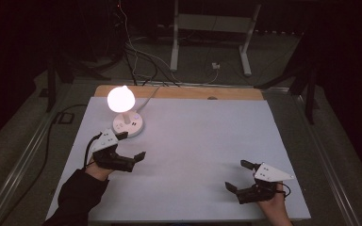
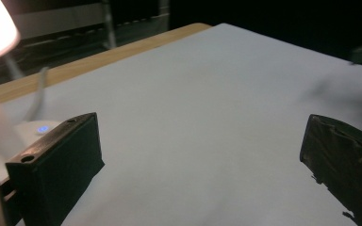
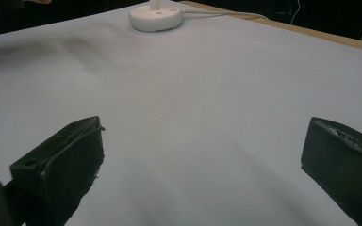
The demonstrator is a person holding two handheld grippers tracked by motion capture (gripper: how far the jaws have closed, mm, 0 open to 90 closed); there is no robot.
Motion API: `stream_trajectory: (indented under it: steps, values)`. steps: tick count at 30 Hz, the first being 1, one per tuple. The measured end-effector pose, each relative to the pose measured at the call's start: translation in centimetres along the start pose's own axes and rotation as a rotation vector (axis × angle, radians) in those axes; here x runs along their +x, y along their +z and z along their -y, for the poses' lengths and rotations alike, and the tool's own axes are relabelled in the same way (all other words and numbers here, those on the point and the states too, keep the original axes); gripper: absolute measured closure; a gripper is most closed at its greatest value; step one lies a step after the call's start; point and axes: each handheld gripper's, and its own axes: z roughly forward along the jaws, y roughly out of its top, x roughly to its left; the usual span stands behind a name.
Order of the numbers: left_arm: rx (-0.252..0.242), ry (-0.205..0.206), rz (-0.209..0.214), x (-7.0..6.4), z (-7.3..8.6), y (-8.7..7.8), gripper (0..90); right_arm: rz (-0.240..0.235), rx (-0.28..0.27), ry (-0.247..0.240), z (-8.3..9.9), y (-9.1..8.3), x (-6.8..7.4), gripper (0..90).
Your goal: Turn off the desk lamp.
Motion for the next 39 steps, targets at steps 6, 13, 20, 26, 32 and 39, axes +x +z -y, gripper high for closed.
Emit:
stream_trajectory:
  steps: [6, 13, 20, 26, 32, 39]
  values:
    - [0.009, -0.016, -0.095, 0.5, -0.1, 1.0, 0.4, -0.001, 0.000, 0.002, 0.0, 0.0, 0.0, 0.0]
    - [0.014, -0.049, -0.184, 1.4, 0.1, 2.0, 0.4, -0.004, 0.002, 0.005, 0.0, 0.0, 0.0, 0.0]
    - [0.005, -0.098, -0.210, 2.2, 0.4, 2.8, 0.4, -0.009, 0.007, 0.008, 0.1, 0.0, 0.0, 0.0]
    - [-0.013, -0.100, -0.230, 2.6, 0.6, 3.2, 0.4, -0.010, 0.005, 0.009, 0.1, 0.0, 0.0, 0.0]
    - [0.019, -0.105, -0.313, 2.9, 0.6, 4.2, 0.4, -0.012, 0.004, 0.011, 0.1, 0.0, 0.0, 0.0]
    - [0.035, -0.126, -0.368, 3.5, 0.8, 5.0, 5.0, -0.012, 0.002, 0.012, 0.1, 0.0, -0.1, 0.0]
